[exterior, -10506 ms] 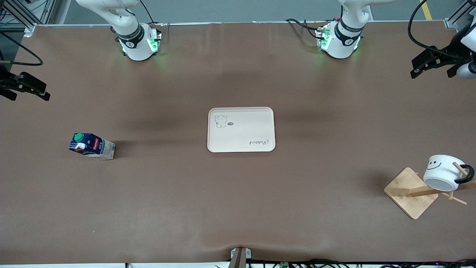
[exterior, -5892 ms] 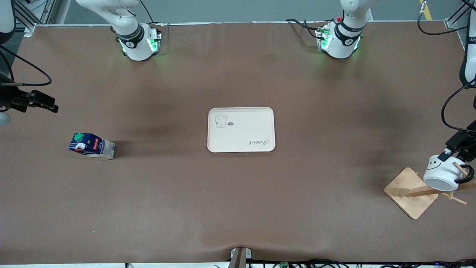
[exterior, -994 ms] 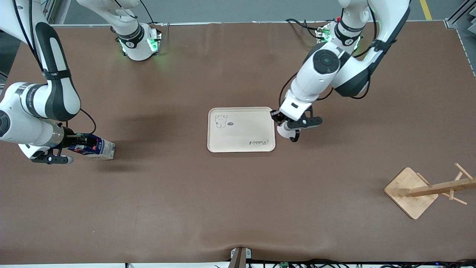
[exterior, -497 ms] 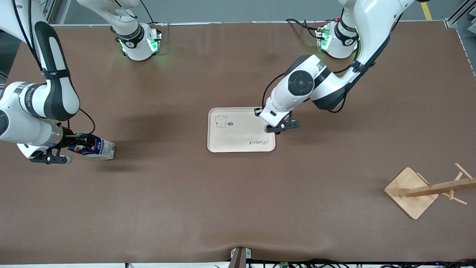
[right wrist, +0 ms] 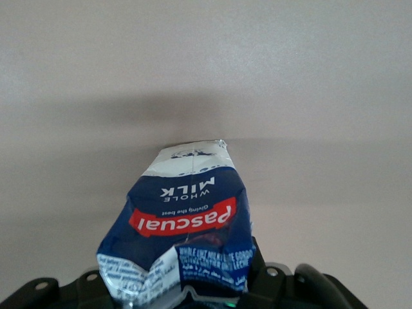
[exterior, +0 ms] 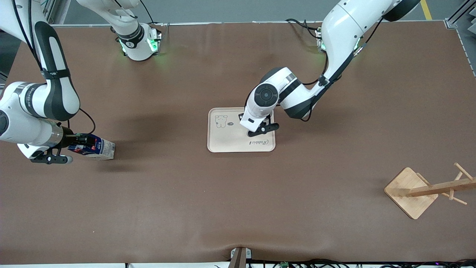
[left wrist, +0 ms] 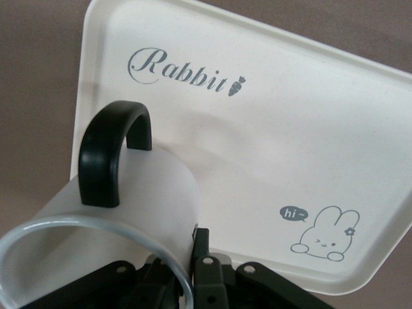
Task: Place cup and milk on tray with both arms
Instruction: 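Lower the mug onto the tray while the right gripper carries the milk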
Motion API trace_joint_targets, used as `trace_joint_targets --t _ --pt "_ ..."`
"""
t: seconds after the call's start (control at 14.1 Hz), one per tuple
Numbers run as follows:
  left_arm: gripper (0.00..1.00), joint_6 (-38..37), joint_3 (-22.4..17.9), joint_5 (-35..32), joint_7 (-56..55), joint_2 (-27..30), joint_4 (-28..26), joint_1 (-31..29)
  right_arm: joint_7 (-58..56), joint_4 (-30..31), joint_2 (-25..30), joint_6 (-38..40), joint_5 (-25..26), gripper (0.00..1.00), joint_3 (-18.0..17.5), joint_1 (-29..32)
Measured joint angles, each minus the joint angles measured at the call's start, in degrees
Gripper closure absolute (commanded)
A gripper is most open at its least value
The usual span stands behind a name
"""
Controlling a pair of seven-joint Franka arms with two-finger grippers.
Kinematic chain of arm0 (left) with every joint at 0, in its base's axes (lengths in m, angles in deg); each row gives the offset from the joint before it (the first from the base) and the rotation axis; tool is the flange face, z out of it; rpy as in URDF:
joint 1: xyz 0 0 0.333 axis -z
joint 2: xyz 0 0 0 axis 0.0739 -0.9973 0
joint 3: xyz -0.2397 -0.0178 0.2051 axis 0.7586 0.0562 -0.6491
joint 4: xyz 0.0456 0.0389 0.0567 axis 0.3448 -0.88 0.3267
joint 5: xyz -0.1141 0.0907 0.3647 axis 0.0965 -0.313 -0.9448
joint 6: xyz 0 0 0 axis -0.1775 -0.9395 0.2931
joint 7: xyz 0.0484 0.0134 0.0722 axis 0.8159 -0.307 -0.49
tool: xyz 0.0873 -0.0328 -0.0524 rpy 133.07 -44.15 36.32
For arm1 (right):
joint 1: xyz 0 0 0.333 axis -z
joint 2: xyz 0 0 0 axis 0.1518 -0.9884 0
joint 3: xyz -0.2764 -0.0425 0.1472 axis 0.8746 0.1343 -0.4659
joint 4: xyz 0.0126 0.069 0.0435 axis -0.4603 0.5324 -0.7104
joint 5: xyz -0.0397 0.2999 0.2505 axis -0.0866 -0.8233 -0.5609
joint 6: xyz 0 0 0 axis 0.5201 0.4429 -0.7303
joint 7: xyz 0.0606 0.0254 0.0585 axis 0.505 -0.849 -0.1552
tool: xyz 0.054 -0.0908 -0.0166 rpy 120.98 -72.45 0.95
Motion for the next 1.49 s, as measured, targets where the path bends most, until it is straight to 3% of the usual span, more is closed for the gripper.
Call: trace_joint_targets --t 0.28,0.99,1.28,1.49 --pt "1.0 -2.38 -0.21 0.0 0.0 -1.96 1.32 -0.41 -0.76 -2.34 -0.04 4.89 -0.04 1.0 -0.39 -0.23" --pt "1.0 -4.45 -0.15 0.0 -1.48 -3.51 2.16 1.11 2.48 -19.05 0.03 27.59 -0.56 1.0 -1.07 -6.09" --pt "1.0 -4.5 -0.18 0.0 -2.07 -3.75 2.17 1.68 9.05 -20.9 0.03 29.34 -1.83 1.0 -1.47 -10.32" --pt "1.0 -4.5 -0.81 0.0 -2.08 -3.76 2.21 1.69 14.62 -20.99 0.03 29.34 -5.53 1.0 -1.56 -13.49"
